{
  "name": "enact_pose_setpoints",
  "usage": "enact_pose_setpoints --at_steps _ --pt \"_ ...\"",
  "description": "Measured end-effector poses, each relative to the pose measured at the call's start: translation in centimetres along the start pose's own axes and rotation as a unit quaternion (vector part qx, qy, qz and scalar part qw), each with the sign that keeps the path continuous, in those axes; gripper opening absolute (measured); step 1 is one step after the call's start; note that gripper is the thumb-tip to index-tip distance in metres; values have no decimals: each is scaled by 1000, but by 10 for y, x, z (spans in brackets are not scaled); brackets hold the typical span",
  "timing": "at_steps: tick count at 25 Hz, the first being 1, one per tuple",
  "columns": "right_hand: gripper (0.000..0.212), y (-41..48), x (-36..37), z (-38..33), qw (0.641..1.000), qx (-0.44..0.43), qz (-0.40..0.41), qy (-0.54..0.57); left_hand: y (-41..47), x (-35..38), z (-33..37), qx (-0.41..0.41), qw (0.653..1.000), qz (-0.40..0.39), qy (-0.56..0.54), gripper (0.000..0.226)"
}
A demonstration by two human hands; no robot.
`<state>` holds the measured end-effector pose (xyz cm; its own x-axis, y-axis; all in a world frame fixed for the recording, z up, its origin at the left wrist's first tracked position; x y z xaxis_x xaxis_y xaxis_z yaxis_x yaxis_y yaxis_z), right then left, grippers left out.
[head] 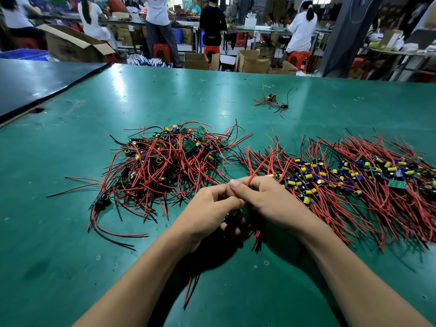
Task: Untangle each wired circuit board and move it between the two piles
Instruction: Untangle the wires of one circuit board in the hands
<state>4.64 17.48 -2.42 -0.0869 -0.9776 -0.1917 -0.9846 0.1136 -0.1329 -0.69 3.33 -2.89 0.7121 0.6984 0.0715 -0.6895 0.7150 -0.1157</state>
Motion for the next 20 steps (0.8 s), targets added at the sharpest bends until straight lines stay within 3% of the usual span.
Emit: enact_pose_setpoints --at_steps 5,12,20 --pt "41 -1 -13 -4 993 2 7 -116 -1 0 0 7 999 -13 32 13" --pt "27 3 -32 2 967 -25 182 -178 -1 -1 4 3 997 -44 66 20" --pt "29 6 -36 6 886 -157 380 -215 -1 -1 6 1 996 -49 76 17"
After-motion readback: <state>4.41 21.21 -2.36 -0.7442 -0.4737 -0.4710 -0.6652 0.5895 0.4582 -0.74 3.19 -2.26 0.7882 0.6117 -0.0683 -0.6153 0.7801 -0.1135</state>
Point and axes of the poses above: each hand's wrist, its own y-axis towards the middle knuckle, its own x-axis out of the palm, z = x × y, the point moved 1 cm from there along y, towards the middle knuckle, and after that the axes turned 3 degrees about x, right-handed, at the moved point
